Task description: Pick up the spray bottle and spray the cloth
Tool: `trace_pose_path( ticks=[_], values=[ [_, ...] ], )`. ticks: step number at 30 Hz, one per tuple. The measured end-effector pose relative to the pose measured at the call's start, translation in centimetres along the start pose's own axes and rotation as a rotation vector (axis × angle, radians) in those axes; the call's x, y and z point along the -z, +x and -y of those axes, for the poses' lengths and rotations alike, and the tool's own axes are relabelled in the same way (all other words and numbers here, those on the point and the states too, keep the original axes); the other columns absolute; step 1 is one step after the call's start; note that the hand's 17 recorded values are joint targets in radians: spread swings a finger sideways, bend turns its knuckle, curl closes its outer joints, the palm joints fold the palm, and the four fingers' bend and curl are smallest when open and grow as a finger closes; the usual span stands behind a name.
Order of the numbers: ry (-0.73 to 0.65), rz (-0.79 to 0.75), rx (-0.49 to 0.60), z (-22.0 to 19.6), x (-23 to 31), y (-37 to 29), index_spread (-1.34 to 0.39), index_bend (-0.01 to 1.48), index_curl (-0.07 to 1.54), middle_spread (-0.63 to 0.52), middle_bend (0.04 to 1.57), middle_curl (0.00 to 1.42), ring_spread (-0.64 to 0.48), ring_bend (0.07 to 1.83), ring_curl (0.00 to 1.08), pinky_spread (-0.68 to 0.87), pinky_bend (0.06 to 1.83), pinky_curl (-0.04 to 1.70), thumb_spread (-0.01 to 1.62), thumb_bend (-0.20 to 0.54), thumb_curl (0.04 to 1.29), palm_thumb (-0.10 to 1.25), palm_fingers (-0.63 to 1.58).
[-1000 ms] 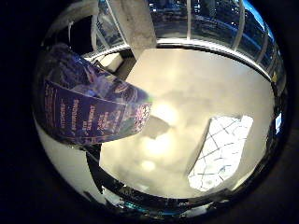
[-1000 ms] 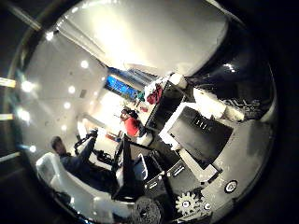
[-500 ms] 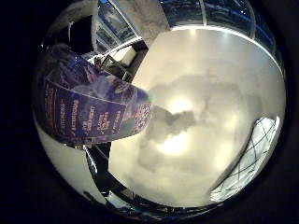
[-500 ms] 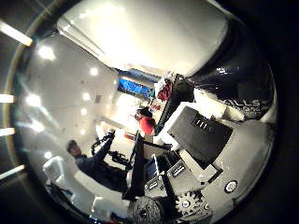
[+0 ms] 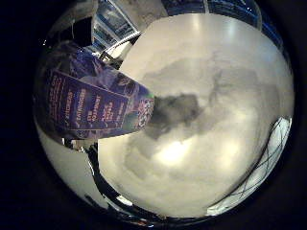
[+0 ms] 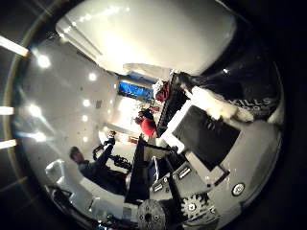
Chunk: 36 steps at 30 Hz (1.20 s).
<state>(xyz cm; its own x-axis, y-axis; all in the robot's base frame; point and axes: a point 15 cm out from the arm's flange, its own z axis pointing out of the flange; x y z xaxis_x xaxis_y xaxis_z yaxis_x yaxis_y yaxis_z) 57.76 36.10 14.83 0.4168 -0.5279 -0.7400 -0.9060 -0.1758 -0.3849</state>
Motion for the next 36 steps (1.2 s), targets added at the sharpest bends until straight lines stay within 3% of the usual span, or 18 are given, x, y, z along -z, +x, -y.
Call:
trace_pose_path(
  ticks=[1,3,9,16,24,36],
  values=[
    [-0.026,0.0,0.016,-0.5,0.0,0.0,-0.44,0.33,0.85,-0.16,0.74,0.69,-0.24,0.96,0.66,-0.32,0.73,0.94,1.01,-0.039,0.52,0.75,0.16],
    [-0.074,-0.001,0.043,-1.4,0.2,0.0,-0.47,0.26,0.69,-0.12,0.51,0.56,-0.17,0.68,0.51,-0.02,0.59,0.83,1.01,-0.04,0.47,0.71,-0.07],
    [-0.092,-0.029,0.093,-0.9,2.1,-0.1,-0.46,0.14,0.45,-0.05,0.24,0.4,-0.03,0.4,0.35,0.34,0.42,0.6,0.97,-0.036,0.37,0.6,-0.05],
    [-0.091,-0.043,0.101,-1.1,6.3,0.6,-0.45,0.15,0.34,-0.03,0.19,0.36,0.0,0.34,0.31,0.39,0.4,0.49,0.96,-0.028,0.33,0.58,0.01],
    [-0.061,-0.147,0.065,-3.1,15.1,6.1,-0.45,0.17,0.3,-0.03,0.19,0.33,0.0,0.3,0.29,0.38,0.38,0.41,0.96,-0.028,0.31,0.57,0.06],
    [-0.061,-0.369,0.043,-11.5,31.0,11.6,-0.45,0.17,0.3,-0.04,0.19,0.31,0.01,0.26,0.27,0.39,0.34,0.35,0.96,-0.027,0.3,0.58,0.12]
  ],
)
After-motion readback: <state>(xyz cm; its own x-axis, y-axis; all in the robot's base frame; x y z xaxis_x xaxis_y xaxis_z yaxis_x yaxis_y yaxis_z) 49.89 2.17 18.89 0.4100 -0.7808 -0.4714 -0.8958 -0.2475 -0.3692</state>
